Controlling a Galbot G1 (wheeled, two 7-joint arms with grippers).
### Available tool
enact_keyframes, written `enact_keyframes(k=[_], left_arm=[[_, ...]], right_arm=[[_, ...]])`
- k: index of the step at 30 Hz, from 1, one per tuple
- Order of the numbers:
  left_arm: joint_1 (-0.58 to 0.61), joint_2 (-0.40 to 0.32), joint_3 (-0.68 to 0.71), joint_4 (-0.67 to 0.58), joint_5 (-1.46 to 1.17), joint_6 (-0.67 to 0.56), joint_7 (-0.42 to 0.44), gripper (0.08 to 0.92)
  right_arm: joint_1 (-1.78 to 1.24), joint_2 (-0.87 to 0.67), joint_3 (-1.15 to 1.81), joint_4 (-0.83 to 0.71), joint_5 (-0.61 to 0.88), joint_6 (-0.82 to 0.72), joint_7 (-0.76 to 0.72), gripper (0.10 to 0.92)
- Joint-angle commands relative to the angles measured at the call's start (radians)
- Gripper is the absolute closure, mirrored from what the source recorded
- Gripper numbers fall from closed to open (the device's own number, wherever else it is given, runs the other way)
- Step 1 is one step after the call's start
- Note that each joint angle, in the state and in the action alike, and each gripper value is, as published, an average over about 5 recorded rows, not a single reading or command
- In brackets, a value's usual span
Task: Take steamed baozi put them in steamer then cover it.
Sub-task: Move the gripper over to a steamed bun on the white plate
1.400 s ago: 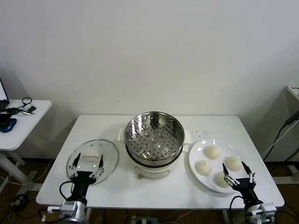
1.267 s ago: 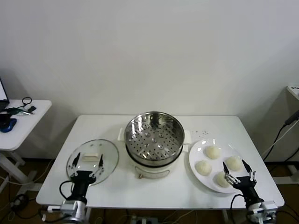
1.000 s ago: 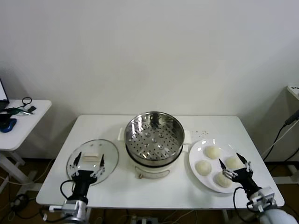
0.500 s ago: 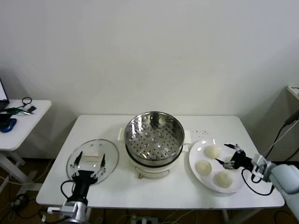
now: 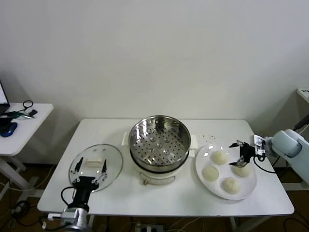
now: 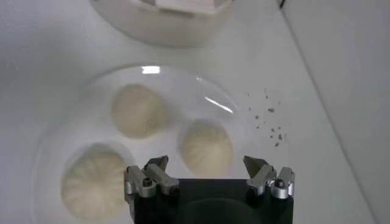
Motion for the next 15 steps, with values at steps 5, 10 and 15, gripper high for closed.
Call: enact_keyframes(k=[5,10,15], left_arm=[[-0.007,0.004,-0.001,0.007,-0.002,0.013,-0.005,0.177],[-0.014,0.003,0.000,0.012,-0.002,0.020,-0.006,0.177],[-0.029,0.005,-0.009,0.016,-0.005,0.030,-0.007,0.177]], right_arm=[[0.308,0.118,-0.371,-0.181,-0.011,-0.012,-0.072,0.203],[0.266,0.188,-0.352,-0.241,-0.025,-0.010,-0.061,0.203],[0.231,0.257,-0.331,-0.292,-0.027,-0.005,-0.051,0.203]])
